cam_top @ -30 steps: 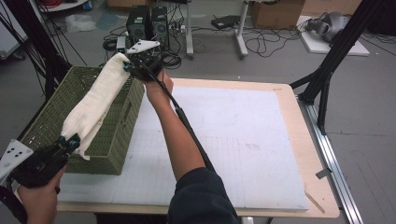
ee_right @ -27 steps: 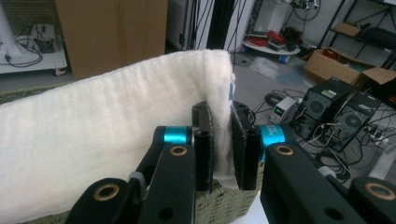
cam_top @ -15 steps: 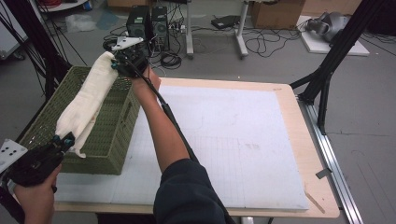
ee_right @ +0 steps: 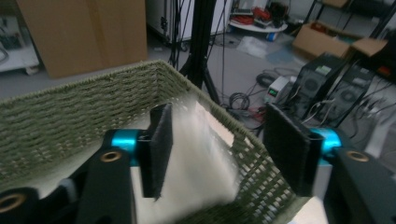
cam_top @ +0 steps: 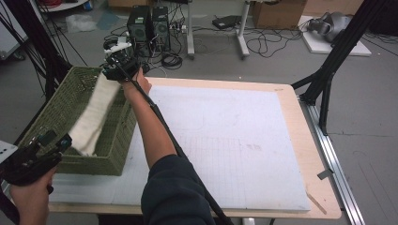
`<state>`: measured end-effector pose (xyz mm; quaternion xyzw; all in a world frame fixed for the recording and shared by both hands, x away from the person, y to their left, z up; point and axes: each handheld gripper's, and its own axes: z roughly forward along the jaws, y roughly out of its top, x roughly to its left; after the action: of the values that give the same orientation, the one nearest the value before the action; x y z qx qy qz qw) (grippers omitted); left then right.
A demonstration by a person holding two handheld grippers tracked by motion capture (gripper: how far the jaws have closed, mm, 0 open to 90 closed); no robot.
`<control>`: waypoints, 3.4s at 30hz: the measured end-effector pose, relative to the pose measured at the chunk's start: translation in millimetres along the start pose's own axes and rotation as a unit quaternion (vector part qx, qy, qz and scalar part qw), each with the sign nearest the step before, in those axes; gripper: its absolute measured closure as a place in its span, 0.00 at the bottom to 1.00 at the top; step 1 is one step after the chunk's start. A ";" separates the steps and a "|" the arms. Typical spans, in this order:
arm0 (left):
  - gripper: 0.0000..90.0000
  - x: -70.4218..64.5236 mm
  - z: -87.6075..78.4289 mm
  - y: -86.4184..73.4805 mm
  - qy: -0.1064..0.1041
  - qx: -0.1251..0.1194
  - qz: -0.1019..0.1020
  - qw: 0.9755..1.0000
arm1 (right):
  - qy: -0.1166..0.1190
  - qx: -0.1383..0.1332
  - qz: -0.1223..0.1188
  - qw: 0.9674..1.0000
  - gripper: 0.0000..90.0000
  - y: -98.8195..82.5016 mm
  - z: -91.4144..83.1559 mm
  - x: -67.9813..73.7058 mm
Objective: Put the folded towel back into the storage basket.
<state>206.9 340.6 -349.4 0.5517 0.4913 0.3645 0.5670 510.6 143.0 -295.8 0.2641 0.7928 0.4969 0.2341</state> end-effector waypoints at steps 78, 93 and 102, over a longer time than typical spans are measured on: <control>0.20 -127.6 97.6 -33.6 -0.282 0.058 0.043 0.957 | -0.080 0.001 0.068 0.994 0.18 -239.1 -354.4 -96.2; 0.20 -140.6 112.9 -50.7 -0.292 0.070 0.052 0.952 | -0.125 0.017 0.082 0.989 0.18 -282.9 -386.2 -90.2; 0.20 -147.3 119.4 -59.0 -0.303 0.077 0.056 0.948 | -0.140 0.016 0.087 0.986 0.18 -300.4 -394.5 -89.7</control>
<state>276.8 160.5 -395.6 0.7044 0.2916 0.1724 0.6238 272.0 -287.6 -403.4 0.4028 0.7337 0.4609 0.2949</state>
